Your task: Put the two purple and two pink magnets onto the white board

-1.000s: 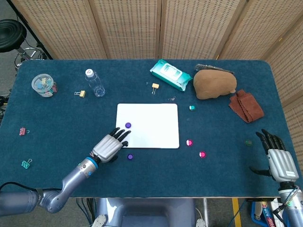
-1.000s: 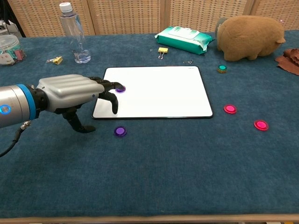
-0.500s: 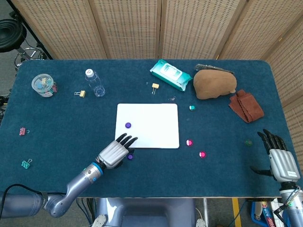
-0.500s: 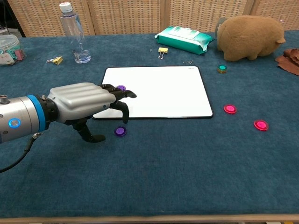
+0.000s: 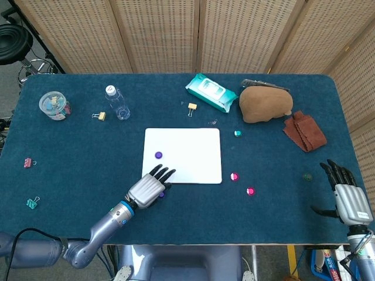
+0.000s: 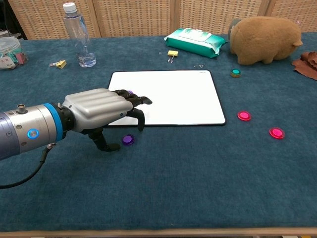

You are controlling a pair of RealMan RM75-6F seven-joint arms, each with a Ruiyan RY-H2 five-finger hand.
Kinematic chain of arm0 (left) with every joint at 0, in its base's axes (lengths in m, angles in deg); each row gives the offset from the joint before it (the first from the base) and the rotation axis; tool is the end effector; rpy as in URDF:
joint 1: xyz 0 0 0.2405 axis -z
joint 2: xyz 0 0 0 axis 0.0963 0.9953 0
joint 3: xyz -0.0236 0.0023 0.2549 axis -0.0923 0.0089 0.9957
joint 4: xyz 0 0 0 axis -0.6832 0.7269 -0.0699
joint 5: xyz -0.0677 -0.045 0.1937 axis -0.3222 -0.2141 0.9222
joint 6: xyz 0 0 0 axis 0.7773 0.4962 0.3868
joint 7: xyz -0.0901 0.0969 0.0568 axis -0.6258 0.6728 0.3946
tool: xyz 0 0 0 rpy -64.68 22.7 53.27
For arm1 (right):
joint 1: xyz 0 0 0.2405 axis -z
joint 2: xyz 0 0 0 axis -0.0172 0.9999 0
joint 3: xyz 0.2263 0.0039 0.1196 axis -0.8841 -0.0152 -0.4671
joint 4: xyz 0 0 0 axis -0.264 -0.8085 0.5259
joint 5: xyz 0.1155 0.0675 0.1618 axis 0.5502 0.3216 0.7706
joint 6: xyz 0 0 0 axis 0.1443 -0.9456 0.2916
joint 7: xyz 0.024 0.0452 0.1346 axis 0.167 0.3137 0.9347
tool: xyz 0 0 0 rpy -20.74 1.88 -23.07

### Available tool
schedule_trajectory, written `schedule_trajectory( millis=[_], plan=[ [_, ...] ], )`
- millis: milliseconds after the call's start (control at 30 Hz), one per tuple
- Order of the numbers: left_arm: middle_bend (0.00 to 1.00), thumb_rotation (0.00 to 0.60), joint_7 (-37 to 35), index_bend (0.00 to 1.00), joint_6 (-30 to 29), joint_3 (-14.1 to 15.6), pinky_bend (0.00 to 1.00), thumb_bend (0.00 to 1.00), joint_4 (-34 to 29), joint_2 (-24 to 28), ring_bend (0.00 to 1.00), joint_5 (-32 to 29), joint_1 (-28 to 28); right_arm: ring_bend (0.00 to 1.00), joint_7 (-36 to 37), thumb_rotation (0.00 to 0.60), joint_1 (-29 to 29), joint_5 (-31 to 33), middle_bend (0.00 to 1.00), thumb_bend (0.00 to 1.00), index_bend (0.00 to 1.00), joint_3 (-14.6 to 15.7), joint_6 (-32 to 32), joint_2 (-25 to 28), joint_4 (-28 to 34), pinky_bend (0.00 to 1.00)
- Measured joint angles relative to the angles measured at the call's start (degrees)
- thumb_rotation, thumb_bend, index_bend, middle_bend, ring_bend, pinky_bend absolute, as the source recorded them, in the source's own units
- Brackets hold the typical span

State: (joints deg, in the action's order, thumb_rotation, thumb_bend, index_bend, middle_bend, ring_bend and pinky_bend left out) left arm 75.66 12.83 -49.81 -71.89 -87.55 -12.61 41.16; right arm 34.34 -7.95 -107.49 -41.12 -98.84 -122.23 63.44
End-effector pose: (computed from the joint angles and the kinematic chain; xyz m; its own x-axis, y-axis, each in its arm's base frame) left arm -0.1148 0.2805 -0.0711 0.6898 0.2607 0.6754 0.6395 -0.6567 -0.3997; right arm -0.3155 -0.2076 0.1645 0.3149 -0.1168 0.9419 -0.9454 0.0494 0.3222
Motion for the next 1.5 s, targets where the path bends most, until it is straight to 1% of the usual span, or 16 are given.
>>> schedule_trajectory(
  millis=[300, 367, 433, 500, 600, 700, 900, 1267, 1500],
  plan=[
    [0.00, 0.600, 2.61, 0.35, 0.28, -0.25, 0.00, 0.31, 0.02, -0.98, 0.00, -2.35, 0.62, 0.00, 0.21, 0.600, 0.00, 0.06, 0.00, 0.00, 0.00, -0.05, 0.05, 0.09, 0.02, 0.00],
    [0.00, 0.600, 3.04, 0.37, 0.34, -0.22, 0.00, 0.31, 0.10, -1.22, 0.00, -2.73, 0.74, 0.00, 0.30, 0.600, 0.01, 0.11, 0.00, 0.00, 0.00, -0.08, 0.05, 0.11, 0.02, 0.00],
    [0.00, 0.600, 3.16, 0.42, 0.41, -0.19, 0.00, 0.31, 0.10, -1.37, 0.00, -2.99, 0.82, 0.00, 0.43, 0.600, 0.02, 0.13, 0.00, 0.00, 0.00, -0.11, 0.04, 0.15, 0.02, 0.00],
    [0.00, 0.600, 3.18, 0.52, 0.35, -0.19, 0.00, 0.31, 0.14, -1.53, 0.00, -3.01, 0.87, 0.00, 0.49, 0.600, 0.03, 0.10, 0.00, 0.00, 0.00, -0.10, 0.04, 0.18, 0.02, 0.00],
    [0.00, 0.600, 3.14, 0.63, 0.03, -0.14, 0.00, 0.31, 0.26, -1.75, 0.00, -2.76, 0.82, 0.00, 0.62, 0.600, 0.05, 0.13, 0.00, 0.00, 0.00, -0.12, 0.04, 0.23, 0.02, 0.00],
    [0.00, 0.600, 3.33, 0.70, -0.69, -0.04, 0.00, 0.32, 0.66, -2.15, 0.00, -2.44, 0.63, 0.00, 0.73, 0.600, 0.08, 0.12, 0.00, 0.00, 0.00, -0.15, -0.02, 0.28, 0.02, 0.00],
    [0.00, 0.600, 3.37, 0.77, -1.19, 0.19, 0.00, 0.33, 1.19, -2.56, 0.00, -2.09, 0.35, 0.00, 0.82, 0.600, 0.11, 0.11, 0.00, 0.00, 0.00, -0.15, -0.04, 0.33, 0.05, 0.00],
    [0.00, 0.600, 1.78, 0.83, -1.66, 0.43, 0.00, 0.33, 2.12, -2.80, 0.00, -0.12, -0.16, 0.00, 0.72, 0.600, 0.12, 0.10, 0.00, 0.00, 0.00, -0.15, -0.07, 0.28, 0.13, 0.00],
    [0.00, 0.600, 1.37, 0.83, -1.99, 0.26, 0.00, 0.33, 2.46, -2.84, 0.00, 0.48, -0.44, 0.00, 0.70, 0.600, 0.14, 0.07, 0.00, 0.00, 0.00, -0.11, -0.04, 0.32, 0.21, 0.00]
  ],
)
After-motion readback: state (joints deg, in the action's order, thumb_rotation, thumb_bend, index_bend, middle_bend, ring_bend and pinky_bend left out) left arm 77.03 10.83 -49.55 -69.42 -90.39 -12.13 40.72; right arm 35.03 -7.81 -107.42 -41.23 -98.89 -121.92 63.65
